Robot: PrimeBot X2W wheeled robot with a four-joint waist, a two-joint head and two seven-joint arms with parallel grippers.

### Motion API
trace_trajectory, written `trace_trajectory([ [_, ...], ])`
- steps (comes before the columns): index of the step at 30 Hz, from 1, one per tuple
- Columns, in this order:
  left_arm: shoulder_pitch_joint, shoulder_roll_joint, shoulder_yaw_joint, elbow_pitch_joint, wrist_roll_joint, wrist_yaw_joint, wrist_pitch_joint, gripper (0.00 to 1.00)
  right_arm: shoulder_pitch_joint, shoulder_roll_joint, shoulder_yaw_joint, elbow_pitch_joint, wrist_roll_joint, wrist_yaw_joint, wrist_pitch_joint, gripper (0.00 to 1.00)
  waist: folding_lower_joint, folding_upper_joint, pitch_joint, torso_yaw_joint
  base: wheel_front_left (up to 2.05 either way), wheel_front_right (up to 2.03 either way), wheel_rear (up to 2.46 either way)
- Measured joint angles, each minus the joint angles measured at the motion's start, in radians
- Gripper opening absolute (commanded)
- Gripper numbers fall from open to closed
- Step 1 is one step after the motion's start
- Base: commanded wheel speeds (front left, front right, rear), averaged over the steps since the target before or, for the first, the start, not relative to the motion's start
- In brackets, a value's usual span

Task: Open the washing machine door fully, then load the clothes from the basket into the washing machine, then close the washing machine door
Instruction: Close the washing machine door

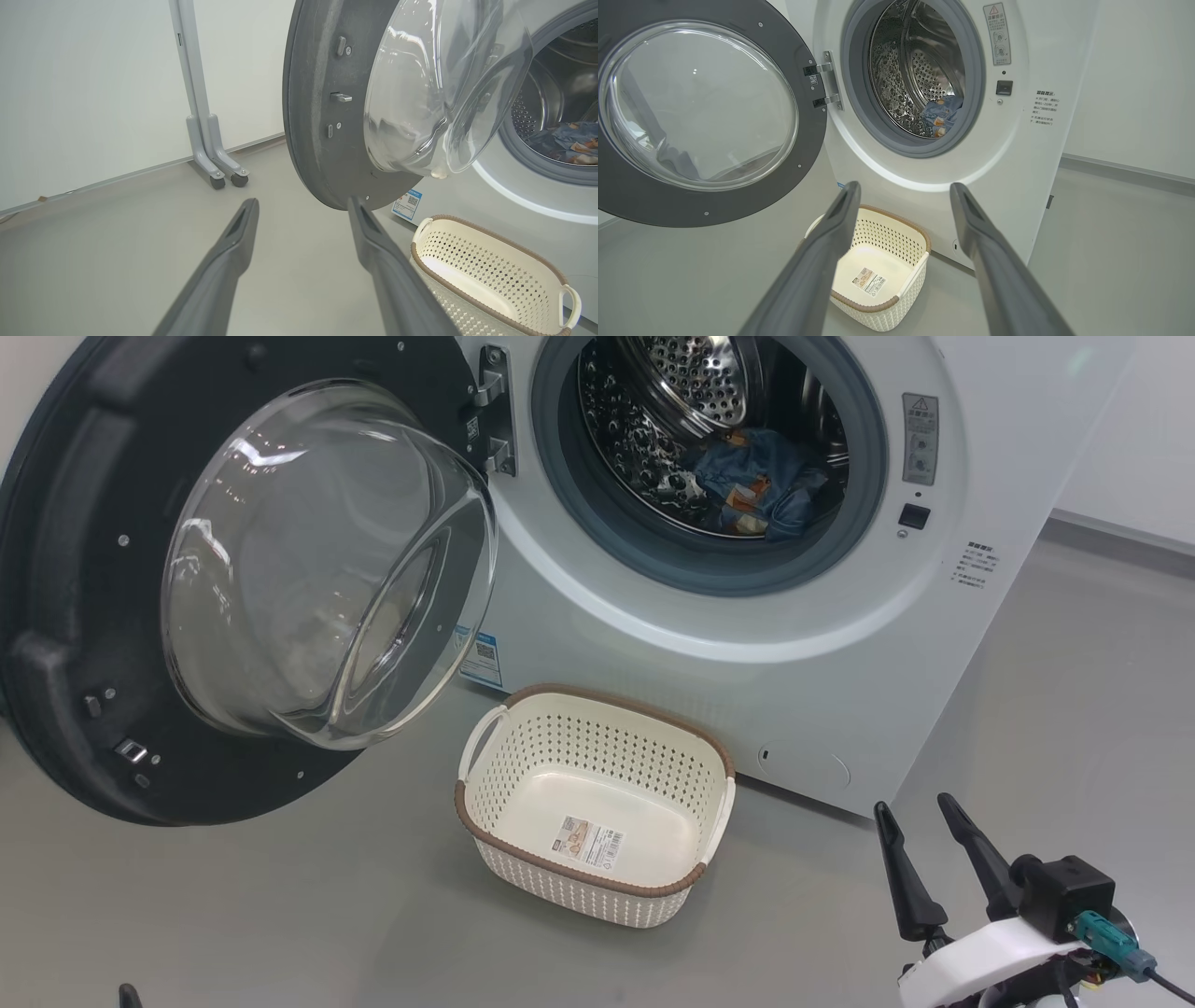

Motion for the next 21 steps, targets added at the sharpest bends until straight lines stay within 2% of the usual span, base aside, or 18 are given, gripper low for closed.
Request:
trace_trajectory([
  [19,0.012,0.000,0.016,-0.003,-0.035,0.009,0.000,1.00,0.003,0.002,0.018,0.003,-0.012,0.000,0.000,1.00,0.0000,0.0000,0.010,0.027,0.00,0.00,0.00],
  [20,0.012,0.000,0.016,-0.004,-0.036,0.013,0.000,0.77,0.003,0.001,0.018,0.003,-0.012,0.000,0.000,1.00,0.0000,0.0000,0.011,0.027,0.00,0.00,0.00],
  [21,0.012,0.000,0.015,-0.005,-0.045,0.016,0.000,0.02,0.003,0.001,0.019,0.004,-0.012,0.000,0.000,1.00,0.0000,0.0000,0.012,0.028,0.00,0.00,0.00],
])
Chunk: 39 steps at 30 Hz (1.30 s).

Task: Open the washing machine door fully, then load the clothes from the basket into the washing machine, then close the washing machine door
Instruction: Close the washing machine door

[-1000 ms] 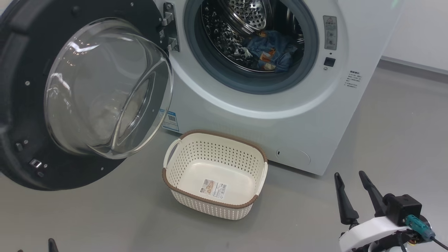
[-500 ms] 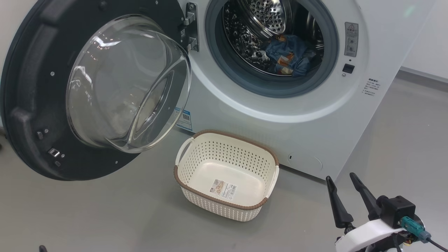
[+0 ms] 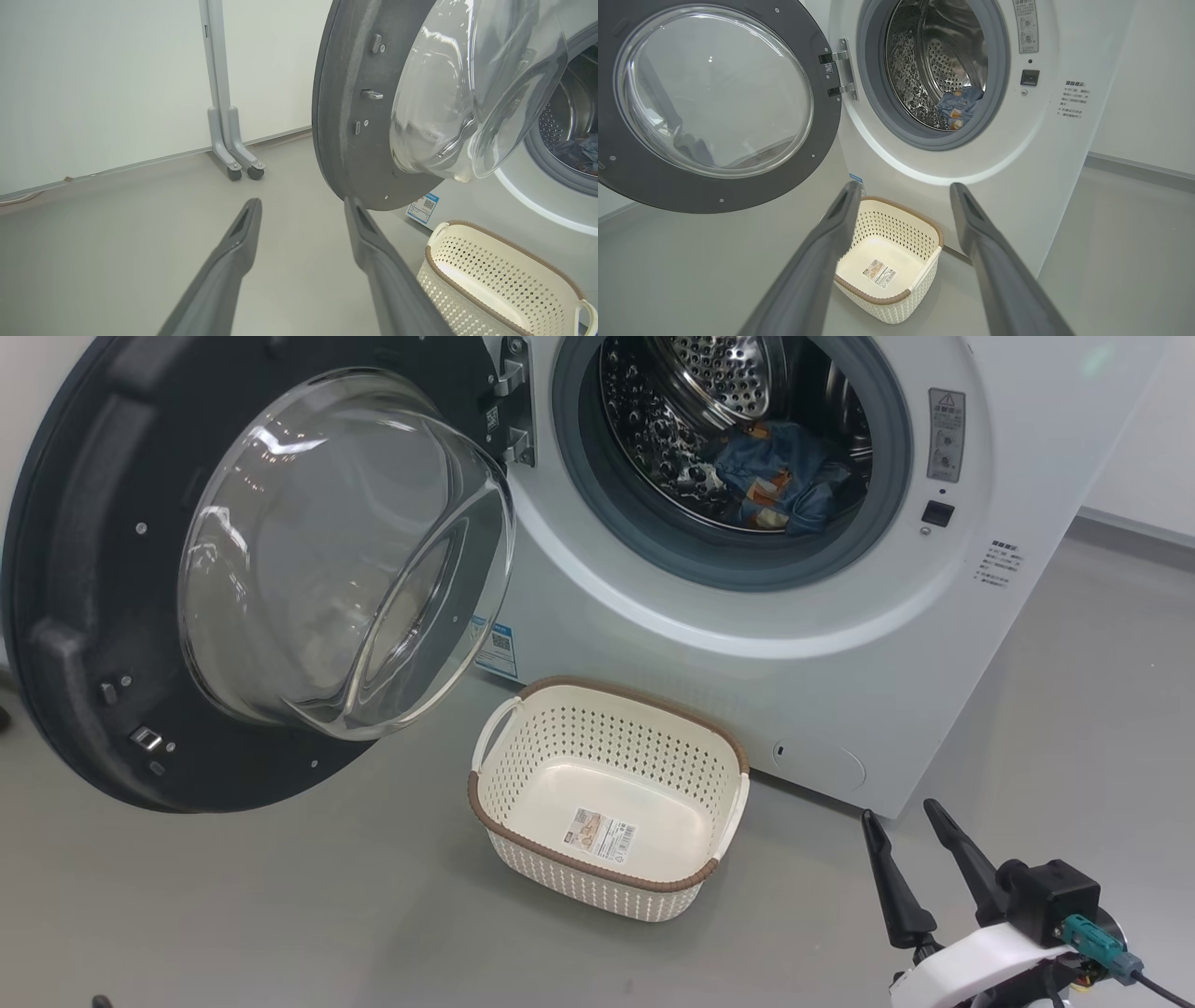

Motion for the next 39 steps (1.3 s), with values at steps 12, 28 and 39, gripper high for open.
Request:
trace_trajectory([
  [12,-0.006,0.000,-0.002,-0.014,-0.058,-0.028,0.000,0.00,0.000,-0.002,0.000,0.006,0.000,0.000,0.000,1.00,0.0000,0.0000,0.006,-0.001,0.00,0.00,0.00],
  [28,-0.130,0.076,0.130,-0.070,-0.087,-0.071,-0.001,0.00,-0.004,-0.016,0.013,0.007,0.002,0.000,0.000,1.00,0.0000,0.0000,0.027,-0.039,0.00,0.00,0.00],
  [39,-0.274,0.123,0.207,-0.053,-0.230,-0.108,0.010,0.00,-0.013,-0.032,0.020,0.004,0.008,0.000,0.000,1.00,0.0000,0.0000,0.058,-0.074,0.00,0.00,0.00],
])
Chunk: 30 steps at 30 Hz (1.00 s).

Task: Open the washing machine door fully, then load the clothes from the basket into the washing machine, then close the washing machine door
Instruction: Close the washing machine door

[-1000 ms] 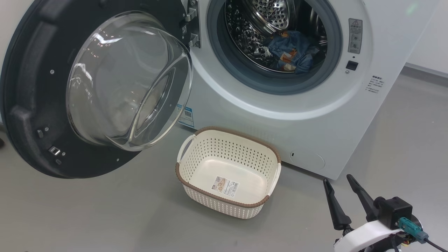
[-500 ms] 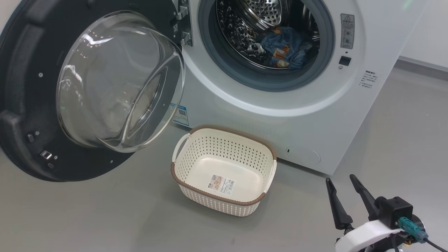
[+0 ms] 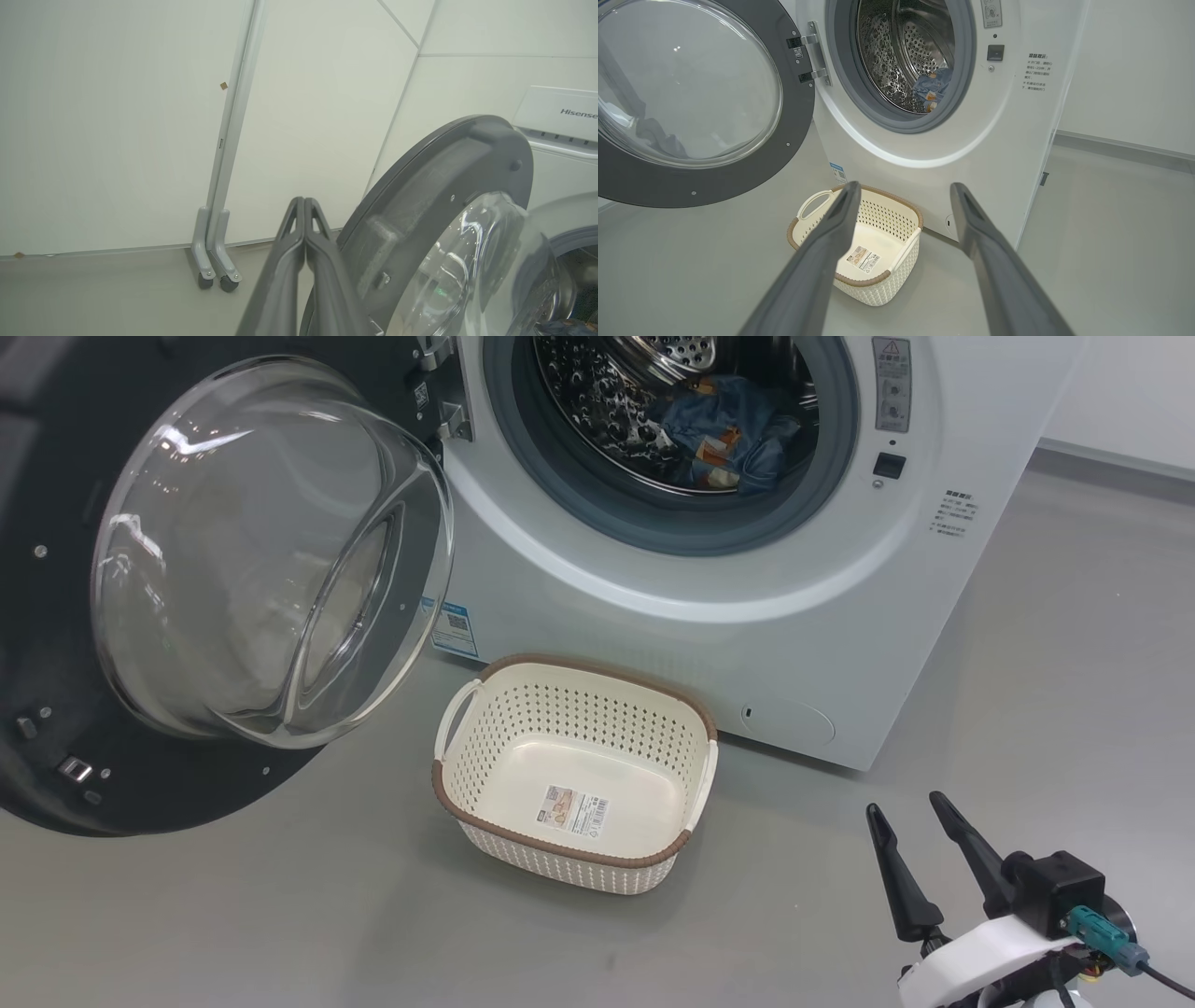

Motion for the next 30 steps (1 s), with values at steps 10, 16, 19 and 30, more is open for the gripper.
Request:
trace_trajectory([
  [10,-0.190,0.009,0.122,0.045,-0.326,-0.034,0.120,0.00,-0.015,-0.024,0.004,-0.011,0.003,0.000,0.000,1.00,0.0000,0.0000,0.029,-0.031,0.00,0.00,0.00],
  [16,-0.259,0.053,0.179,0.102,-0.445,-0.033,0.214,0.00,-0.020,-0.037,0.013,-0.013,0.008,0.000,0.000,1.00,0.0000,0.0000,0.043,-0.047,0.00,0.00,0.00],
  [19,-0.286,0.068,0.212,0.130,-0.527,-0.022,0.271,0.00,-0.024,-0.045,0.017,-0.014,0.009,0.000,0.000,1.00,0.0000,0.0000,0.051,-0.057,0.00,0.00,0.00],
  [30,-0.384,0.093,0.317,0.197,-0.733,0.038,0.416,0.00,-0.047,-0.081,0.026,-0.026,0.018,0.000,0.000,1.00,0.0000,0.0000,0.087,-0.104,0.00,0.00,0.00],
])
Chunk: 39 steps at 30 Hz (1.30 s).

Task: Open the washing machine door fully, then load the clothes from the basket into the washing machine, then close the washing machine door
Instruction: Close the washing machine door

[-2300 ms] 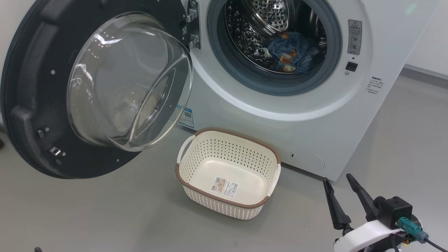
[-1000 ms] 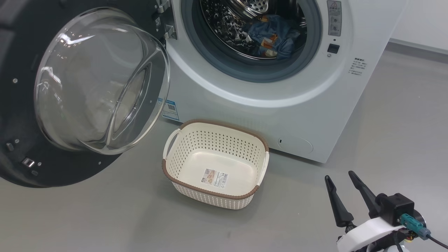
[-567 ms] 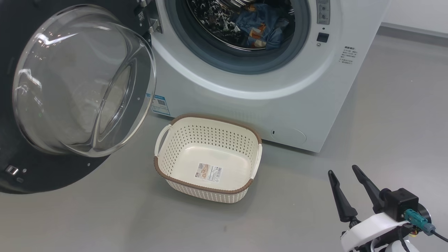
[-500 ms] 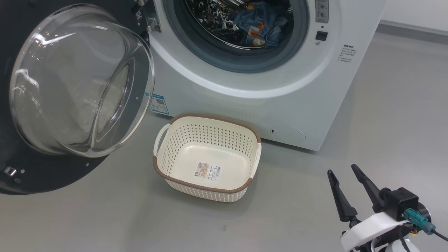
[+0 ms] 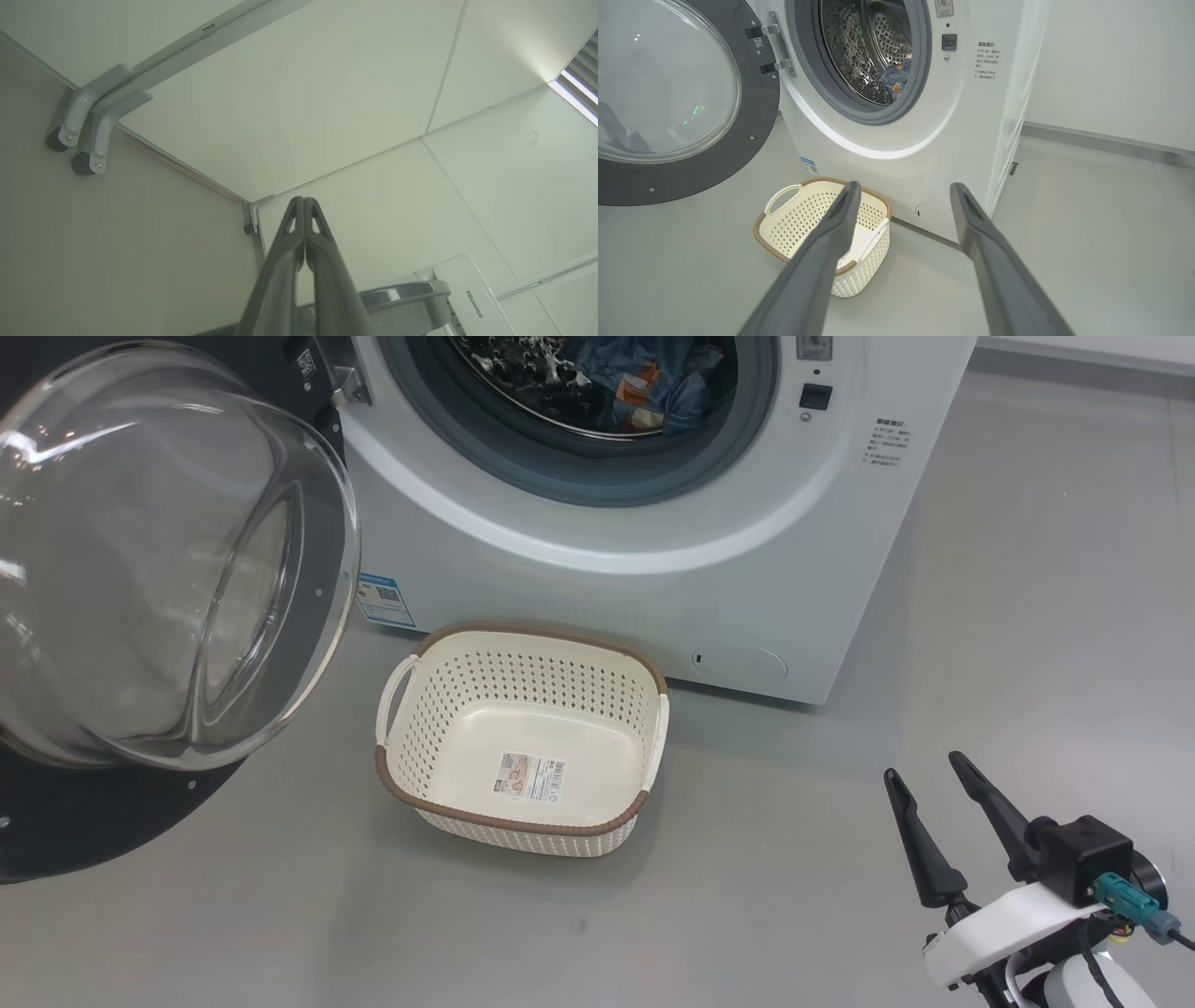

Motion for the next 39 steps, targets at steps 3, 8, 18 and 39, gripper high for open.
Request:
trace_trajectory([
  [3,-0.005,0.002,0.013,0.017,-0.025,0.013,0.020,0.00,-0.009,-0.008,0.001,-0.002,0.001,0.000,0.000,1.00,0.0000,0.0000,0.011,-0.013,0.00,0.00,0.00],
  [8,-0.008,0.002,0.039,0.045,-0.058,0.037,0.040,0.00,-0.013,-0.019,0.001,-0.002,0.010,0.000,0.000,1.00,0.0000,0.0000,0.026,-0.038,0.00,0.00,0.00],
  [18,-0.020,-0.002,0.016,0.075,-0.093,0.050,0.091,0.00,-0.020,-0.040,-0.011,-0.007,0.020,0.000,0.000,1.00,0.0001,0.0000,0.058,-0.069,0.00,0.00,0.00],
  [39,-0.005,0.006,-0.017,0.088,-0.187,0.060,0.278,0.00,-0.026,-0.042,-0.007,-0.003,0.053,0.000,0.000,1.00,0.0000,0.0000,0.049,-0.053,0.00,0.00,0.00],
])
